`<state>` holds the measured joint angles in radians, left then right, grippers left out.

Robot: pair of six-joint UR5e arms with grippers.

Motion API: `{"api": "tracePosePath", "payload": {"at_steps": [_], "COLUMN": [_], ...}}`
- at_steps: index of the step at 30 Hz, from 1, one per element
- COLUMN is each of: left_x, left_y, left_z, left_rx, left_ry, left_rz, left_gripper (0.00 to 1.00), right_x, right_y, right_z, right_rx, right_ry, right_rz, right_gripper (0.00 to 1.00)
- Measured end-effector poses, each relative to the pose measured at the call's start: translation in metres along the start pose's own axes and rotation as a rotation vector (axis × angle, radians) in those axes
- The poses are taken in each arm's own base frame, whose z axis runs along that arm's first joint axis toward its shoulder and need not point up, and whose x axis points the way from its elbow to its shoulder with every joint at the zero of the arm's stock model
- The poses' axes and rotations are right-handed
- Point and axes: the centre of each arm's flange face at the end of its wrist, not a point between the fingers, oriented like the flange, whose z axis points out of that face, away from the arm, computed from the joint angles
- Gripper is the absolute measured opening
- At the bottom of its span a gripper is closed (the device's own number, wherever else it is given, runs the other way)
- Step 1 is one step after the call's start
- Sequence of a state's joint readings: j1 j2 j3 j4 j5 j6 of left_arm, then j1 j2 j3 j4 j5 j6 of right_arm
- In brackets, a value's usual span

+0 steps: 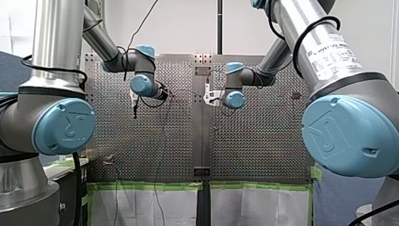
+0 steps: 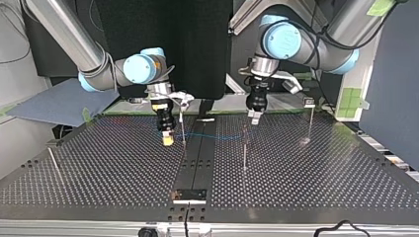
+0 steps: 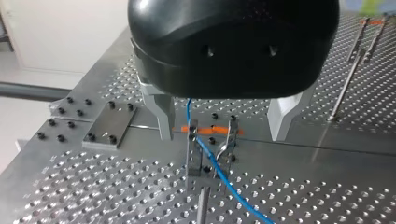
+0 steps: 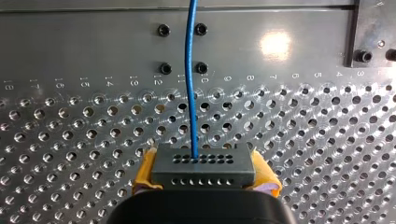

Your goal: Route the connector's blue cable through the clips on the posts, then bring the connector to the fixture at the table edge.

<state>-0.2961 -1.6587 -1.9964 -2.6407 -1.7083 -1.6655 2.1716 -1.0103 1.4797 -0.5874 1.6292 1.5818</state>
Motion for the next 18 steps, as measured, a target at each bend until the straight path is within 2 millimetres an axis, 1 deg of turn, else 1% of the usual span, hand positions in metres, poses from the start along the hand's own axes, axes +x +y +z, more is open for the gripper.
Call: {"api": "tracePosePath", "payload": {"at_steps": [4,11,18], "left_x": [-0.002,-0.018,-0.015], "left_y": [-0.01,-0.034,-0.059], "left_z": [-0.003,-0.001,0.004], "left_rx": [-0.001,0.003,0.001], "left_ry": [-0.005,-0.045,-0.023], "left_rz": [0.03,-0.001,-0.002], "left_gripper": [0.98,0.98,0.98], "right_x": [0.0,-0.001,-0.004], "right_y": [0.0,0.004,0.008], "right_z": [0.0,0.0,-0.002], "right_rx": [-0.001,-0.005,-0.01], "right_ry": [-0.001,-0.01,-0.039], "right_rz": [0.0,-0.001,-0.008], "right_gripper": [0.0,0.0,0.0]}}
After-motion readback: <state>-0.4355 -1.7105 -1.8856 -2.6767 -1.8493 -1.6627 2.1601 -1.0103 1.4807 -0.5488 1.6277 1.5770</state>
